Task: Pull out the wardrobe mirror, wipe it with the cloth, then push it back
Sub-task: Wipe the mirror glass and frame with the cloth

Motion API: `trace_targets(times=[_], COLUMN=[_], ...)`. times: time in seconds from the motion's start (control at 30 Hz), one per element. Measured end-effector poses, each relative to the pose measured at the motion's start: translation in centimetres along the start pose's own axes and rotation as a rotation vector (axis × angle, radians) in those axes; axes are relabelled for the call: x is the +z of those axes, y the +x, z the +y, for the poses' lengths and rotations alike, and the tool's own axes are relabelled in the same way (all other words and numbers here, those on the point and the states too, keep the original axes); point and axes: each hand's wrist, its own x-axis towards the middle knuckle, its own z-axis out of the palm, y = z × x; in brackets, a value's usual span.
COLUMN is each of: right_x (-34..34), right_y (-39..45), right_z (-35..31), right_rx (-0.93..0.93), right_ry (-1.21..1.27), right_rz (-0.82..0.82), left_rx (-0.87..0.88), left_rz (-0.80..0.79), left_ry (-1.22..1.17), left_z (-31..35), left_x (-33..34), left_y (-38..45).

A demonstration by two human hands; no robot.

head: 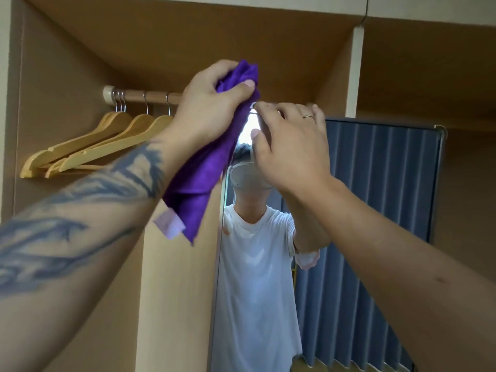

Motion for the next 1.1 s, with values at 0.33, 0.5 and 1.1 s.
trace_targets(times=[0.33, 0.5, 1.1], right_x=[-0.2, -0.3, -0.1], right_y=[0.0, -0.1, -0.5], right_z=[-0.3, -0.4, -0.6], right_rx=[0.016, 0.025, 0.029], right_ry=[0.022, 0.017, 0.034], right_rz=[-0.001, -0.008, 0.008], left_rx=[-0.077, -0.050, -0.061], left_rz=[0.164, 0.253, 0.235], left_ry=[-0.341, -0.290, -0.332], left_z=[-2.0, -3.0, -3.6], left_x=[1.2, 2.6, 2.8], left_y=[-4.7, -9.6, -8.2])
